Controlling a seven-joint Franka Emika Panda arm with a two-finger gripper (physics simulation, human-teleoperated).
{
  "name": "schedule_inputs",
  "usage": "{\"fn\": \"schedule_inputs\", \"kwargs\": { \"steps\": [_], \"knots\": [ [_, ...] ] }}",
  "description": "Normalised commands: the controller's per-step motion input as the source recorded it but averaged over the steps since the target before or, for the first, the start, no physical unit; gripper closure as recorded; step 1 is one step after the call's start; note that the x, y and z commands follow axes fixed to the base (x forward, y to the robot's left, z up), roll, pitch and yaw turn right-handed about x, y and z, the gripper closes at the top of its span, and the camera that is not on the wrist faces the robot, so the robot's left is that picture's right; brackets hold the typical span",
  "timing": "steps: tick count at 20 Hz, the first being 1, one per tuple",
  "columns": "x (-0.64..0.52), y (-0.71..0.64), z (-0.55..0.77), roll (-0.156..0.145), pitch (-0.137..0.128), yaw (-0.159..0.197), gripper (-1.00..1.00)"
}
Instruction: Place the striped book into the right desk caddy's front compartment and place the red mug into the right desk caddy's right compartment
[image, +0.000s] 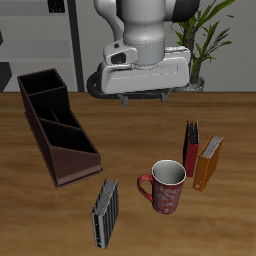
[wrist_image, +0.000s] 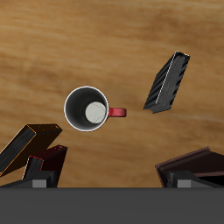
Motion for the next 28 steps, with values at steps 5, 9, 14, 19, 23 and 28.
{"fn": "schedule_inputs", "kwargs": {
  "steps": [5, 9, 14, 19, 23, 28],
  "knots": [
    [0.32, -0.13, -0.05, 0.037, -0.02, -0.035, -1.0],
    [0.25, -0.05, -0.12, 0.034, -0.04, 0.019, -1.0],
    [0.26, -0.02, -0.1, 0.012, -0.013, 0.029, -1.0],
    [0.33, -0.2, 0.04, 0.069, 0.002, -0.013, -1.0],
    [0.29, -0.27, 0.15, 0.038, 0.017, -0.009, -1.0],
    [0.15, -0.25, 0.09, 0.024, 0.011, -0.007, -1.0]
  ]
}}
